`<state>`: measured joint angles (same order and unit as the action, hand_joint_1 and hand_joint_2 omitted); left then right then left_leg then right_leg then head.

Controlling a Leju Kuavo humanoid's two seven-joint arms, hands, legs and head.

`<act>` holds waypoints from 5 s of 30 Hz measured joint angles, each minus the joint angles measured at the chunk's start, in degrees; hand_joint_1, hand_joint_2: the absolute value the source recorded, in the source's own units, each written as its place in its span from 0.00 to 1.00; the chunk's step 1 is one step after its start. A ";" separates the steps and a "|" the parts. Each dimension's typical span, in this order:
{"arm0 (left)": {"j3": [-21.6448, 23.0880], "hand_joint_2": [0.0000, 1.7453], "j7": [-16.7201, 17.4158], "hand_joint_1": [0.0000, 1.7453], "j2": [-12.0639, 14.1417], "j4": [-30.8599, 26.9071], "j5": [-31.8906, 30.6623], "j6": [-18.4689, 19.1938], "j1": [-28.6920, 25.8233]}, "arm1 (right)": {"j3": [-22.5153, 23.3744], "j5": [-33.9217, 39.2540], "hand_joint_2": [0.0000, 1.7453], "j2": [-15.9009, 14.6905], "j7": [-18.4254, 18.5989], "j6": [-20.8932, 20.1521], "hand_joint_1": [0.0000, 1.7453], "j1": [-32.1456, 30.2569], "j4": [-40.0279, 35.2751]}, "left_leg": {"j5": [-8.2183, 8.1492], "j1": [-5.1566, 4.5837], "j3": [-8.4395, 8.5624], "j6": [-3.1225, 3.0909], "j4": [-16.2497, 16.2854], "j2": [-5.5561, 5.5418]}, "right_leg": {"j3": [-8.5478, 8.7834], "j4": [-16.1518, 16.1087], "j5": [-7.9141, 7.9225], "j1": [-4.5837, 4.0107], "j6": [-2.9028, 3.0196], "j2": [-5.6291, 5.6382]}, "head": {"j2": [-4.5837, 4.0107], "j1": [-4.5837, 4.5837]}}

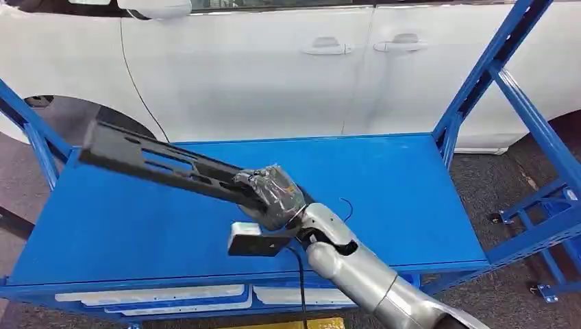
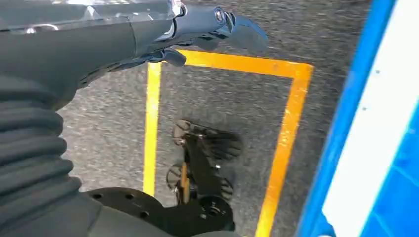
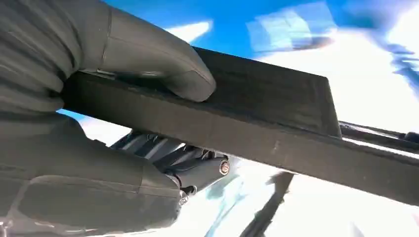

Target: Take the parts from the cabinet and place them on the table.

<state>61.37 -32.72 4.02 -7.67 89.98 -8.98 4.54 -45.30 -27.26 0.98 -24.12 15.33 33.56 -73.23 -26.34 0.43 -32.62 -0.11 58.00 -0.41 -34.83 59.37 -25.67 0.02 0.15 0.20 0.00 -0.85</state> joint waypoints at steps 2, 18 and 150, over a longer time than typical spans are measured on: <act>-0.50 1.00 -1.03 0.00 0.13 -0.02 0.00 1.12 0.12 | 4.70 20.89 1.00 -1.14 -6.40 -10.89 1.00 -2.74 -7.39 | -0.11 -0.18 -0.17 0.50 0.13 -0.20 | 0.09 -0.65 -0.04 -0.12 0.06 -0.12 | 0.00 -0.07; -4.11 1.00 -3.56 0.00 0.74 -0.02 -1.07 0.02 0.75 | 13.78 42.89 1.00 -1.94 -13.54 -32.31 1.00 -10.74 -32.10 | -0.06 -0.25 0.46 1.15 -0.53 0.01 | 0.86 -1.36 0.06 0.02 0.70 0.07 | 0.02 -0.33; -5.70 1.00 8.33 0.00 1.27 0.00 -0.55 -4.37 0.44 | 13.50 41.08 1.00 -12.37 -10.17 -29.86 1.00 -7.57 -39.57 | 0.82 0.26 0.83 -0.59 -1.60 2.59 | -8.30 16.83 -6.62 0.79 -1.76 0.29 | -0.17 -5.44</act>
<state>55.67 -24.39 5.29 -7.67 89.44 -13.35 4.98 -31.80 13.81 -11.39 -34.29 -14.53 25.99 -112.80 -25.52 0.69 -31.79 -0.70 56.41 2.19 -43.13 76.19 -32.29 0.81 -1.61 0.50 -0.18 -6.29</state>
